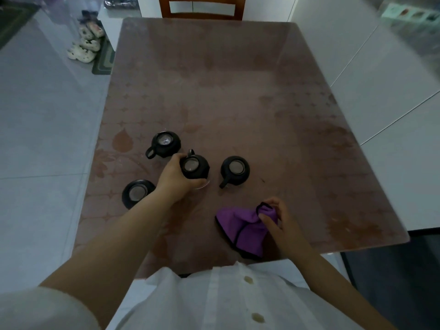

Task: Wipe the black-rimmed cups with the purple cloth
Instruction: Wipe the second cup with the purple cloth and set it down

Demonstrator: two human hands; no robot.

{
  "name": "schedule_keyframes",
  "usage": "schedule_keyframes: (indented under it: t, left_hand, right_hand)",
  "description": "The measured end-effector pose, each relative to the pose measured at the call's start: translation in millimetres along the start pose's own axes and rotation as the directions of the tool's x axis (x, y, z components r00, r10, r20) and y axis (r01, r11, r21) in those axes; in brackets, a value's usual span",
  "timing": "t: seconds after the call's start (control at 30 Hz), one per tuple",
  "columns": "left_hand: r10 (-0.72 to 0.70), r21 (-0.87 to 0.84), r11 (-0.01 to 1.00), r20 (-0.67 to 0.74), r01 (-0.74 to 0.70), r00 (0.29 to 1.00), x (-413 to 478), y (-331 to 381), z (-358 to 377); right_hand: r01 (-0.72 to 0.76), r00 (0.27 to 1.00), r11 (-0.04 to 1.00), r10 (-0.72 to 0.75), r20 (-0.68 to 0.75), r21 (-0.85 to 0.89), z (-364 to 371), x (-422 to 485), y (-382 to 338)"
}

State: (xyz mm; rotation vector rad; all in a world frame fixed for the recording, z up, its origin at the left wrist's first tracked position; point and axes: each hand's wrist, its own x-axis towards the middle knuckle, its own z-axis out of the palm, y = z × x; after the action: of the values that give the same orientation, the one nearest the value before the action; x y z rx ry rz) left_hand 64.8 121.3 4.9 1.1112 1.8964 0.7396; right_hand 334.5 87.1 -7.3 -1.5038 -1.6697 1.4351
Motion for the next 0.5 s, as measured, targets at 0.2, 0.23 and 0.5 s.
schedule_keyframes:
  t: [0.2, 0.23, 0.5]
  left_hand:
    - [0.036, -0.406, 0.914, 0.064, -0.007, 0.997, -38.8, 15.3, -26.0]
    - [0.054, -0.448, 0.894, 0.084, -0.011, 0.995, -43.9, 16.1, -29.3]
    - [0.151, -0.628, 0.777, 0.125, -0.039, 0.981, -73.8, 25.6, -39.0]
  right_hand:
    - [0.051, 0.985, 0.991, -0.029, -0.17, 0.126, 3.8, 7.0, -16.6]
    - [0.07, 0.982, 0.987, -0.043, -0.183, 0.144, 4.5, 8.0, -21.8]
    - [0.259, 0.944, 0.94, -0.197, -0.266, 0.223, 10.0, 9.8, -93.3]
